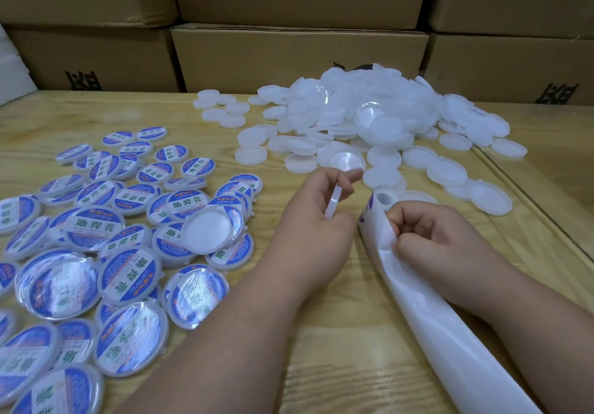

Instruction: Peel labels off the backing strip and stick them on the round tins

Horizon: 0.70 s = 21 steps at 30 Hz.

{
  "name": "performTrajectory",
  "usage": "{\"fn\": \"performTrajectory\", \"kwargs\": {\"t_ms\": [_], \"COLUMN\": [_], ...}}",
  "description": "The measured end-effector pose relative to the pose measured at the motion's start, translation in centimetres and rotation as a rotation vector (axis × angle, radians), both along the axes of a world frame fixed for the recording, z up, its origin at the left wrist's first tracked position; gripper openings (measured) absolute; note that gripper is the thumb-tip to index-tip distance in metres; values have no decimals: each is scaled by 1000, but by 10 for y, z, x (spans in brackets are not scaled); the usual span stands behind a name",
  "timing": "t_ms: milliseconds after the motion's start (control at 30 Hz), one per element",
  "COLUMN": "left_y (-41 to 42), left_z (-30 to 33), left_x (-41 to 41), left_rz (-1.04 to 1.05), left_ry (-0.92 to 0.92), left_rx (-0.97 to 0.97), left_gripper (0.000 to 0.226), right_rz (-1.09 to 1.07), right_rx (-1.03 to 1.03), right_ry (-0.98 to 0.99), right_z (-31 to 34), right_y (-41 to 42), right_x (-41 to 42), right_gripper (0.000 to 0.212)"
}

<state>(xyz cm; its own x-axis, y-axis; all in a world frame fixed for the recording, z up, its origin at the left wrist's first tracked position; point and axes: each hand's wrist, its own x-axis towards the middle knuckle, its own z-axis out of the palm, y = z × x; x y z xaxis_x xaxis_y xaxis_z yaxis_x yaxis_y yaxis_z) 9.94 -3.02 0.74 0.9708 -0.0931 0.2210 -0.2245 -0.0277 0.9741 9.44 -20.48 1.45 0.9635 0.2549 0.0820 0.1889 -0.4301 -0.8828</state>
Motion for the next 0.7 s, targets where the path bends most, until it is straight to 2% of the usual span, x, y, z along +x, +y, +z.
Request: {"fn": "performTrajectory", "kwargs": {"t_ms": [167, 367, 467, 567, 700], "left_y": [-4, -5, -5, -5, -7], "left_z": [3, -1, -2, -2, -4], "left_x": [-7, -5, -5, -5, -3], "left_rz": [-174, -106, -89, -78, -63], "left_ry": [-82, -149, -142, -132, -125], "left_rx": [-6, 102, 116, 101, 133], "left_gripper": [39, 41, 44, 45, 44], "right_rz": [-1, 133, 261, 287, 178], "right_rx": [10, 59, 122, 167, 113], "right_ry": [-7, -16, 75, 152, -36], "right_z": [-2, -1, 2, 4, 3], "right_y": [1, -3, -8, -11, -6], "right_x": [0, -3, -5, -5, -3], "right_gripper": [14, 8, 12, 13, 32]}}
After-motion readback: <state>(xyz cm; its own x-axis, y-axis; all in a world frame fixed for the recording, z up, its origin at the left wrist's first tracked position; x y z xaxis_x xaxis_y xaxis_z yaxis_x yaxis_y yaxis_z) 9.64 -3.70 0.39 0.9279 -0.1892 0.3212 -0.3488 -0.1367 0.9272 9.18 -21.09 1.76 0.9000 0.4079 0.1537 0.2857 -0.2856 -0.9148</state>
